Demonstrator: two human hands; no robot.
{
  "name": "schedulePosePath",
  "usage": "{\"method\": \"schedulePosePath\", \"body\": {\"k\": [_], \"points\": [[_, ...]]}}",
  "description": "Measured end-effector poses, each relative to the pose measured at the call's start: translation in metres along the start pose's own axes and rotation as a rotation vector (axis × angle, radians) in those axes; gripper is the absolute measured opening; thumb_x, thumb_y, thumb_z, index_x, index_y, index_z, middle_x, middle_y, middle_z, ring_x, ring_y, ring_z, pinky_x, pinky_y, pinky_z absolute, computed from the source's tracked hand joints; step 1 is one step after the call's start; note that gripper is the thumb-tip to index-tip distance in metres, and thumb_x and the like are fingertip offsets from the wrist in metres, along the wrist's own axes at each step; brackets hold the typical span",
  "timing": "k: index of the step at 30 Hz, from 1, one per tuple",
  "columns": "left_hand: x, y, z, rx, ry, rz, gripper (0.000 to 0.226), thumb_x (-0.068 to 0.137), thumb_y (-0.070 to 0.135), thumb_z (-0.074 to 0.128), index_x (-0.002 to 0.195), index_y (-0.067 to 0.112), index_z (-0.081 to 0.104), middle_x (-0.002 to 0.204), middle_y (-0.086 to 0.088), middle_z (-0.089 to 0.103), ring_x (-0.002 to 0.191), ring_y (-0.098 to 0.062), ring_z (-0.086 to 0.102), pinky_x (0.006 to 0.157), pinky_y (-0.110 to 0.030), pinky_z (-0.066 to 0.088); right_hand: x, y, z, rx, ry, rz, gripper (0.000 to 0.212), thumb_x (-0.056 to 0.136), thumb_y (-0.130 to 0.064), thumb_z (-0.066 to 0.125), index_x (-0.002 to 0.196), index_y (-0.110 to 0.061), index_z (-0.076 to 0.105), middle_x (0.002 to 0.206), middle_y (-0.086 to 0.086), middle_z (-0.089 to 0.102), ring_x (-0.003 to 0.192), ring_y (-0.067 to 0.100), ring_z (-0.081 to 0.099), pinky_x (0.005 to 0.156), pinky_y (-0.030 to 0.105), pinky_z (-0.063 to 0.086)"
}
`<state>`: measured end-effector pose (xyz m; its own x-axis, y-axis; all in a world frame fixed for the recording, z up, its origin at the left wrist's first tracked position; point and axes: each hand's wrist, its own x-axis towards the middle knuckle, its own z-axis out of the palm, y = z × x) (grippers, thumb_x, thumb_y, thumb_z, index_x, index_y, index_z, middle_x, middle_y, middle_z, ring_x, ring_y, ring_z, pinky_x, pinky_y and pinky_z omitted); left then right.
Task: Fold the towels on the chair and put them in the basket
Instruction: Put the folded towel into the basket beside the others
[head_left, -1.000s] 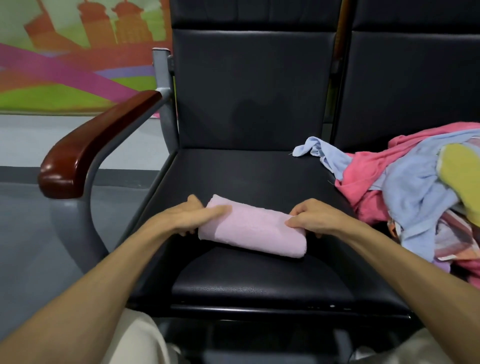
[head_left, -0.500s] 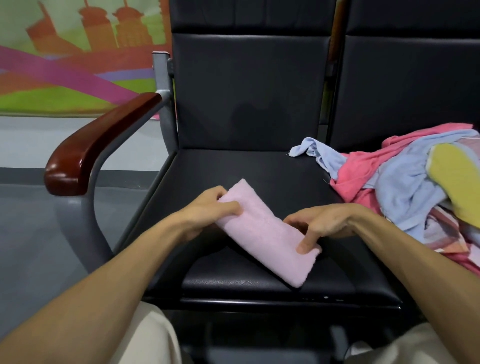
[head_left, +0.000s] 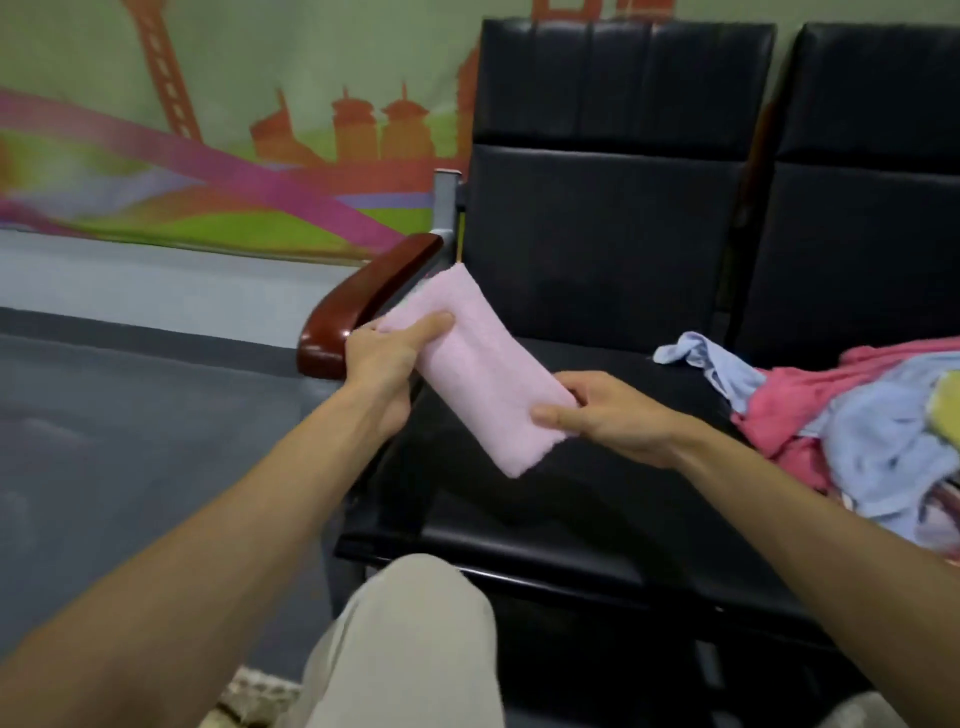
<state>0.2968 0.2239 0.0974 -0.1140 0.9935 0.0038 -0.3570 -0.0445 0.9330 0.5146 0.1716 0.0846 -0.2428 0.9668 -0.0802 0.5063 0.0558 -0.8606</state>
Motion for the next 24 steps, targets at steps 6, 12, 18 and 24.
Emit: {"method": "schedulePosePath", "body": {"k": [6, 12, 18, 24], "points": [[-0.031, 0.042, -0.125, -0.104, 0.117, -0.003, 0.046, 0.086, 0.026, 0.071, 0.118, -0.003, 0.056, 0.113, -0.010, 0.068, 0.102, -0.018, 0.068, 0.077, -0.030, 0.056, 0.029, -0.076, 0.108, 0.074, -0.221, -0.060, 0.015, 0.095, -0.016, 0.059, 0.103, -0.005, 0.066, 0.092, 0.000, 0.070, 0.082, 0.008, 0.067, 0.069, 0.018, 0.053], [-0.092, 0.012, -0.278, 0.218, 0.302, -0.124, 0.013, 0.092, 0.014, 0.051, 0.104, 0.016, 0.056, 0.080, 0.000, 0.061, 0.068, -0.013, 0.059, 0.055, -0.026, 0.051, 0.053, -0.081, 0.244, -0.058, -0.571, 0.014, 0.022, 0.091, -0.017, 0.064, 0.104, 0.002, 0.065, 0.090, 0.006, 0.065, 0.079, 0.012, 0.060, 0.070, 0.022, 0.050], [-0.154, -0.080, -0.380, 0.265, 0.502, -0.218, 0.017, 0.092, 0.002, 0.058, 0.109, 0.005, 0.060, 0.087, -0.003, 0.070, 0.066, -0.005, 0.068, 0.052, -0.020, 0.053, 0.060, -0.036, 0.372, -0.350, -0.785, 0.079, 0.023, 0.088, -0.015, 0.069, 0.097, 0.006, 0.068, 0.085, 0.009, 0.062, 0.072, 0.014, 0.056, 0.059, 0.021, 0.045], [-0.170, -0.160, -0.453, 0.413, 0.703, -0.450, 0.031, 0.078, 0.022, 0.079, 0.101, 0.002, 0.071, 0.099, -0.012, 0.072, 0.087, -0.022, 0.068, 0.079, -0.039, 0.058, 0.058, 0.026, 0.469, -0.492, -0.866, 0.143, 0.028, 0.086, -0.032, 0.069, 0.098, -0.007, 0.064, 0.097, 0.007, 0.061, 0.081, 0.017, 0.056, 0.060, 0.023, 0.042]]}}
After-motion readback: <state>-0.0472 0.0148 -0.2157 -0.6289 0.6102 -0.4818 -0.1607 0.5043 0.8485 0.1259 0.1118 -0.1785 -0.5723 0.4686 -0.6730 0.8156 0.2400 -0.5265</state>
